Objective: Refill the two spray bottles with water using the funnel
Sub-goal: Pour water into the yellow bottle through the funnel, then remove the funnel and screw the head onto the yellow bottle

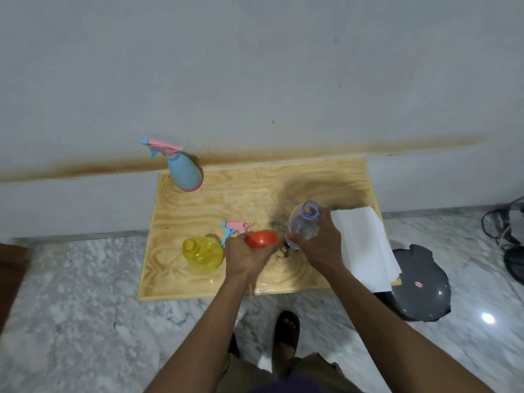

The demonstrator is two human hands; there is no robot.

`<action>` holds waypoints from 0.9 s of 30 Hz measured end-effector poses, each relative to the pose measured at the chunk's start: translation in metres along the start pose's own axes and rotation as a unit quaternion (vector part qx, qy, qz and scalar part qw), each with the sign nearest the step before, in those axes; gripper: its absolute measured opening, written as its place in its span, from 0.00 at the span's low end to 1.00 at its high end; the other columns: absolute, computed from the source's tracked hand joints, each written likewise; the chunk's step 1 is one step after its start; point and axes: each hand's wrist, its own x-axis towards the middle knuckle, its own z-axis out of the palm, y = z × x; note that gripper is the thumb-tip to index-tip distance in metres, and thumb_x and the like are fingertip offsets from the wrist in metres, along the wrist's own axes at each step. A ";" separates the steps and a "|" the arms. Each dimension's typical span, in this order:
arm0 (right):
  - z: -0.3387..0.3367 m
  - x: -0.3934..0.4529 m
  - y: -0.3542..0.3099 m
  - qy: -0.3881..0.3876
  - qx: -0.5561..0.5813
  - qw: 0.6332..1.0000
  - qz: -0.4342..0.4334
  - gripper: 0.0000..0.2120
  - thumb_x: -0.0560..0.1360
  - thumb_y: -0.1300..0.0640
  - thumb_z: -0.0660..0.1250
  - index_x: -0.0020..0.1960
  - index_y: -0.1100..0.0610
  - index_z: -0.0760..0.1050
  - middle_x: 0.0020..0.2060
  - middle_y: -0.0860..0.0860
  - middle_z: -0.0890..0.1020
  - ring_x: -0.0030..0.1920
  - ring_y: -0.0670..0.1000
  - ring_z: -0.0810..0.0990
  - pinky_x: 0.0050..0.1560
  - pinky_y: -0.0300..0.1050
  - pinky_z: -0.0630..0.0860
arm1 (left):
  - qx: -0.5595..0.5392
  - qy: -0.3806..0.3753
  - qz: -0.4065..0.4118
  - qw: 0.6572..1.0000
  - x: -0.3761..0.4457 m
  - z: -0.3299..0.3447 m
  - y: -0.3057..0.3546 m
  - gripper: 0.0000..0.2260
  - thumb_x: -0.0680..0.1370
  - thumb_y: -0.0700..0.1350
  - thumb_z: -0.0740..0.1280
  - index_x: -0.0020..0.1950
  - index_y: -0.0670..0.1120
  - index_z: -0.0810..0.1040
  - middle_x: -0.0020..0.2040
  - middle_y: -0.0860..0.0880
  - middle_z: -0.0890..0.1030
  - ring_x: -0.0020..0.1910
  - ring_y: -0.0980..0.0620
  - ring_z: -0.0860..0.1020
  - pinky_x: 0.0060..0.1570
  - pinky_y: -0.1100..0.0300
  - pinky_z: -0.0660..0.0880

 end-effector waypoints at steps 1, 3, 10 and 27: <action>0.000 0.001 0.001 -0.001 0.001 1.000 -0.002 0.31 0.65 0.54 0.81 0.62 0.53 0.70 0.49 0.44 0.79 0.45 0.43 0.77 0.41 0.22 0.68 | 0.007 -0.010 -0.007 1.000 0.006 0.009 -0.005 0.26 0.59 0.54 0.84 0.50 0.41 0.84 0.38 0.51 0.83 0.36 0.54 0.82 0.43 0.55 0.82; 0.000 0.003 0.004 0.001 0.005 1.000 0.000 0.31 0.64 0.53 0.82 0.62 0.52 0.70 0.47 0.40 0.78 0.44 0.37 0.76 0.41 0.23 0.69 | 0.027 -0.024 -0.006 0.999 0.015 0.025 -0.010 0.24 0.60 0.54 0.83 0.48 0.41 0.84 0.40 0.48 0.84 0.40 0.50 0.83 0.41 0.56 0.81; 0.000 0.005 0.009 0.006 0.000 1.000 -0.007 0.30 0.66 0.53 0.81 0.63 0.52 0.71 0.49 0.42 0.80 0.46 0.42 0.78 0.42 0.24 0.69 | 0.063 -0.007 0.015 0.998 0.029 0.049 -0.021 0.18 0.68 0.57 0.79 0.44 0.47 0.76 0.39 0.50 0.82 0.45 0.48 0.81 0.50 0.54 0.79; 0.045 -0.071 0.006 0.012 0.018 0.984 0.179 0.15 0.69 0.58 0.78 0.49 0.54 0.73 0.40 0.49 0.79 0.41 0.46 0.79 0.39 0.39 0.69 | 0.068 0.083 -0.046 0.993 -0.030 -0.045 -0.110 0.14 0.77 0.54 0.71 0.53 0.44 0.81 0.45 0.49 0.84 0.46 0.50 0.82 0.40 0.66 0.69</action>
